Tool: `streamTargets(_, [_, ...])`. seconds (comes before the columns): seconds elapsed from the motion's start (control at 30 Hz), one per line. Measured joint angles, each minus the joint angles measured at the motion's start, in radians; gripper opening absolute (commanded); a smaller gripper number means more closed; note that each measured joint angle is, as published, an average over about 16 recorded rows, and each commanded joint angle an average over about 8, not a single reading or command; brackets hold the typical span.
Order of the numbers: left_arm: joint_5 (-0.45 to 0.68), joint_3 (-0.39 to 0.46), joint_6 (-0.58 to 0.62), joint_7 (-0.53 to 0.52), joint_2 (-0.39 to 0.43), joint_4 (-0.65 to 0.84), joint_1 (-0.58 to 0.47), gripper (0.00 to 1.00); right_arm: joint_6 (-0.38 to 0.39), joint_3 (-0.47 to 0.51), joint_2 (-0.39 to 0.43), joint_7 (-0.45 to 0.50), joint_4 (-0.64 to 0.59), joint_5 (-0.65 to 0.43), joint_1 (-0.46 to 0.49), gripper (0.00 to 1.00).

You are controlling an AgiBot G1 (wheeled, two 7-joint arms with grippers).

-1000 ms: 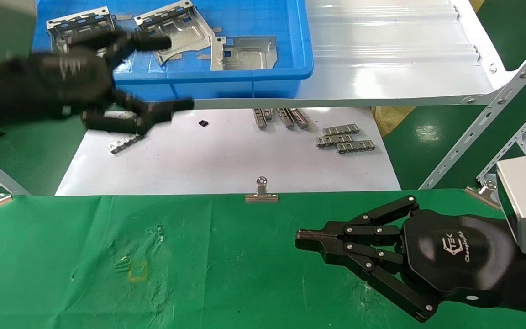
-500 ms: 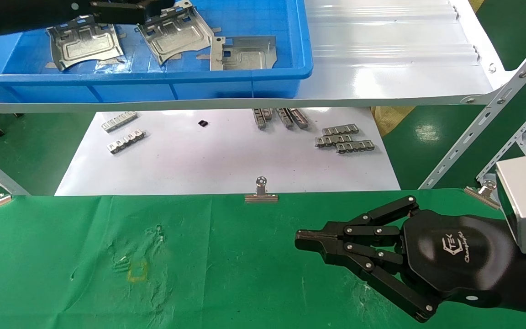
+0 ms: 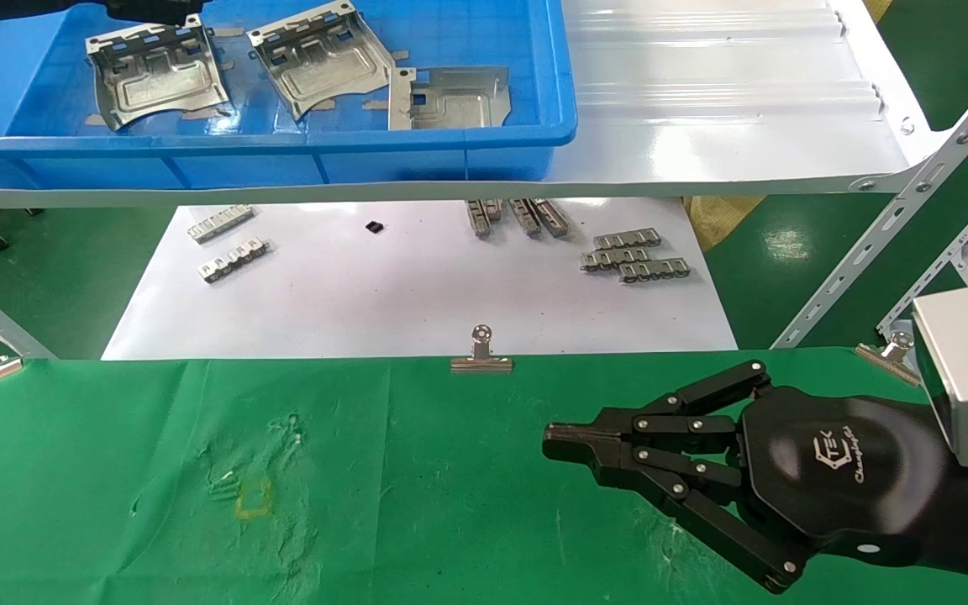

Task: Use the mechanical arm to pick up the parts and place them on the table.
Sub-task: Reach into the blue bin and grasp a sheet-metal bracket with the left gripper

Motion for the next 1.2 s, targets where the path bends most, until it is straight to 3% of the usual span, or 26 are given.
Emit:
streamTargets(0.13, [0.037,0.025,-0.029,0.006,0.007,0.023,-0.015,0.23,0.0,0.0,0.0,0.0,0.0,0.0,0.0,0.0])
streamTargets(0.23, [0.063,0.042,-0.046,0.008,0.013,0.037,-0.023,0.01,0.0,0.0,0.0,0.0,0.0,0.0,0.0,0.0])
streamTargets(0.53, [0.098,0.067,-0.091,-0.013,0.025,0.067,-0.03,0.0,0.0,0.0,0.0,0.0,0.0,0.0,0.0,0.0])
streamTargets(1.2, [0.067,0.045,-0.106,-0.114,0.011,0.083,-0.015,0.0,0.0,0.0,0.0,0.0,0.0,0.0,0.0,0.0])
